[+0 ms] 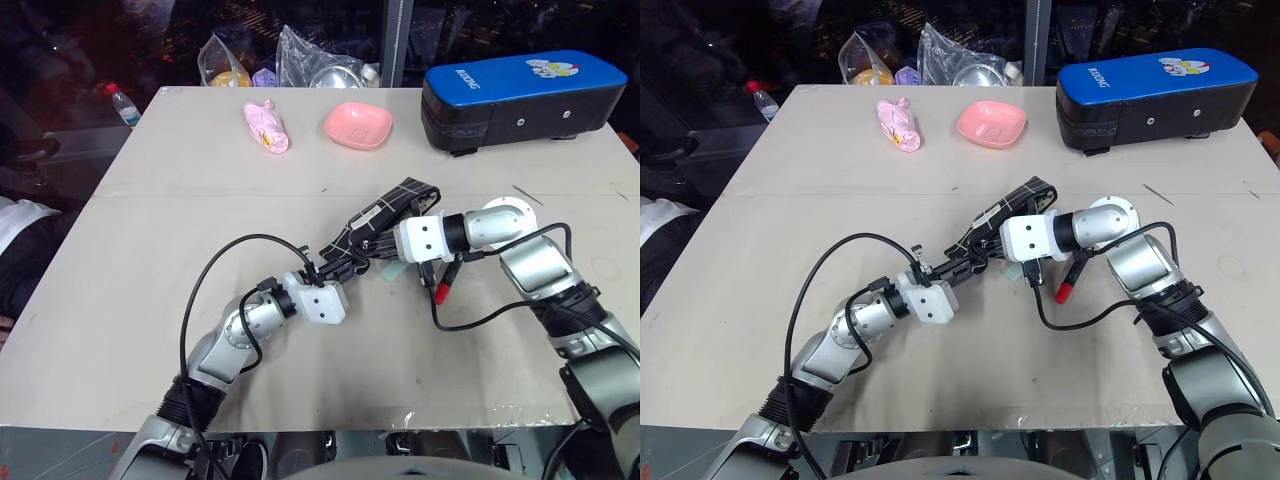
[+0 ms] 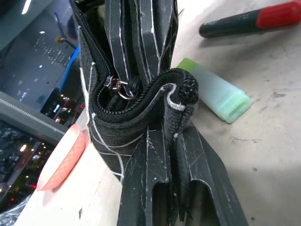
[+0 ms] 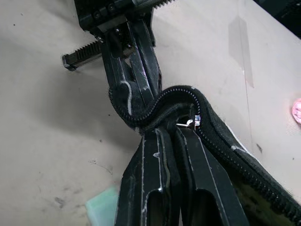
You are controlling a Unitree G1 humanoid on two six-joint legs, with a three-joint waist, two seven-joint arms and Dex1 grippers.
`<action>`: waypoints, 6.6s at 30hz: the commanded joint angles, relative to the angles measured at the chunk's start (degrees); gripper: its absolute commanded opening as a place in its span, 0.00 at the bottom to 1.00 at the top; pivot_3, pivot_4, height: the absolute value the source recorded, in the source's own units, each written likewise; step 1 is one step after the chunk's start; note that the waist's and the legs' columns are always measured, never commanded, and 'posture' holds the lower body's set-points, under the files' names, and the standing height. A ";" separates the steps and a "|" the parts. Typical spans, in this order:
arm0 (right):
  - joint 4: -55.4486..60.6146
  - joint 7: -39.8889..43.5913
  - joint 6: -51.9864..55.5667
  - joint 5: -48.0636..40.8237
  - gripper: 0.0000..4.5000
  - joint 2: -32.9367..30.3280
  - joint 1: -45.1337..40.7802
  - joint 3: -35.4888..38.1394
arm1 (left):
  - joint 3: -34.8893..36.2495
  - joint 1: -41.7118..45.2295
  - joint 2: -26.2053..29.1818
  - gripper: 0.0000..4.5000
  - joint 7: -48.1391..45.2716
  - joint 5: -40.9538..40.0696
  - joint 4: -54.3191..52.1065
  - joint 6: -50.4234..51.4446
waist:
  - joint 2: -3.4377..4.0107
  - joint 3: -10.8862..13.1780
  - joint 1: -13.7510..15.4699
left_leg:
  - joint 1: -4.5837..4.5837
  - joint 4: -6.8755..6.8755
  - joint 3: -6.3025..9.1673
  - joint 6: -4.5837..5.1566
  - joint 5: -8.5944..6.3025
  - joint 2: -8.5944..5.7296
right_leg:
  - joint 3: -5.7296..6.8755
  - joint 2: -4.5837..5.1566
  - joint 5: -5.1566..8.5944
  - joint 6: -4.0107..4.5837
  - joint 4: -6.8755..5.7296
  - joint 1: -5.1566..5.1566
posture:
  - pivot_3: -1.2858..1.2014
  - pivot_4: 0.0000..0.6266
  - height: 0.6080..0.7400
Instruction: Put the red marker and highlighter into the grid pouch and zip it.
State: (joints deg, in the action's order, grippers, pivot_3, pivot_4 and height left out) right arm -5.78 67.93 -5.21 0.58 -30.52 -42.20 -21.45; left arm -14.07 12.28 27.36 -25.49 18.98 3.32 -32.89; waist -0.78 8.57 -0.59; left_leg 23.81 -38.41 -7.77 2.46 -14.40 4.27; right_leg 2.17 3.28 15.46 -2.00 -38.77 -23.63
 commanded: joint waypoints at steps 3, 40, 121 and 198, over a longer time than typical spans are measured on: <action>-2.60 -3.82 -1.32 0.76 0.01 0.12 -2.74 3.26 | 1.47 0.84 -0.28 0.00 2.12 -0.79 -1.16 -0.43 | 0.00 0.00 0.05 | 0.00 0.00 -0.01 0.00 0.00 0.00 | 0.00 0.00 0.00 0.00 0.00 0.00 | 0.52 0.24 1.00; -1.28 -12.25 34.65 -10.89 0.02 0.03 -3.50 10.66 | 3.72 0.69 -0.84 0.00 3.60 -4.13 -0.79 2.32 | 0.00 0.00 0.01 | 0.03 0.01 0.00 0.01 -0.01 -0.01 | 0.00 0.03 0.00 0.00 0.01 0.00 | 0.52 0.24 1.00; 1.27 -11.88 14.84 -16.46 0.98 0.43 0.02 17.55 | 7.62 1.50 -4.58 0.00 5.69 -7.12 -1.69 8.83 | 0.00 0.00 0.08 | -0.03 0.01 0.00 -0.08 0.05 0.12 | 0.00 0.04 -0.01 0.01 -0.05 0.01 | 0.52 0.24 1.00; -16.40 -15.51 -23.30 22.86 0.06 -9.77 -15.09 -3.42 | 3.63 5.07 -6.50 0.00 3.98 -6.47 1.60 5.78 | -0.15 -0.09 -0.19 | -0.06 0.04 -0.38 -0.04 0.03 0.05 | -0.18 -0.12 0.01 0.01 0.09 -0.01 | 0.52 0.24 1.00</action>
State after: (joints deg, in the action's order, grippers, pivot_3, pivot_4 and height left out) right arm -22.14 53.25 -26.59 22.66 -40.75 -55.15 -24.89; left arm -10.32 16.71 20.78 -21.73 12.34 6.11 -25.54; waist -0.92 8.48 -0.78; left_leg 23.75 -38.36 -8.16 2.40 -14.35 4.33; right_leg 2.00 3.16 15.47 -1.99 -38.69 -23.64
